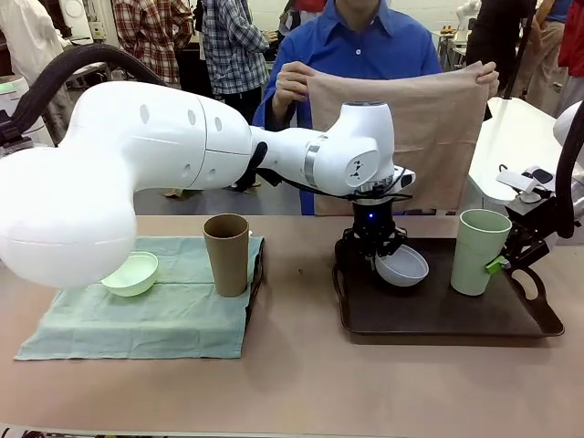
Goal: Set up a tray with a mat and arrange the tableware.
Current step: Pick up the Picnic Bowl and Reusable plastic cup from the Handle tray in front of the human's position and hold them in the air.
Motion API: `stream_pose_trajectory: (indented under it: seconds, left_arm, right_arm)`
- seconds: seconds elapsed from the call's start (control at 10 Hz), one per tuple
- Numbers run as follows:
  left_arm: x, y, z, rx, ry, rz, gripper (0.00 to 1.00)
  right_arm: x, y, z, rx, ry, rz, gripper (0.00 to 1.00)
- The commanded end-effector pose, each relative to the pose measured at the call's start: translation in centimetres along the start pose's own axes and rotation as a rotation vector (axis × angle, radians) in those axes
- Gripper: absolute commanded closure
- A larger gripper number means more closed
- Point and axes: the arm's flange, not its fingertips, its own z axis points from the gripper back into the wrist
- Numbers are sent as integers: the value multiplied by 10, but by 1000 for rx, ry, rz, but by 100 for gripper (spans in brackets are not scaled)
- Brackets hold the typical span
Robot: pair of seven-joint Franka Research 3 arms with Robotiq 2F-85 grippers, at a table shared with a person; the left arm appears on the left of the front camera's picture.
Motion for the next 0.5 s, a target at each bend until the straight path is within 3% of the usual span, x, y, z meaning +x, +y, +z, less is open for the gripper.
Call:
stream_pose_trajectory:
  seconds: [0.0,0.1,0.4]
  left_arm:
    - [-6,2,-6,30,22,18,100]
    - [-8,2,-3,28,36,26,100]
    - [-25,-5,40,-47,-21,2,100]
  right_arm:
    - [-4,12,-1,-23,34,20,73]
    - [3,17,4,-16,33,19,100]
    - [55,55,44,-75,34,82,100]
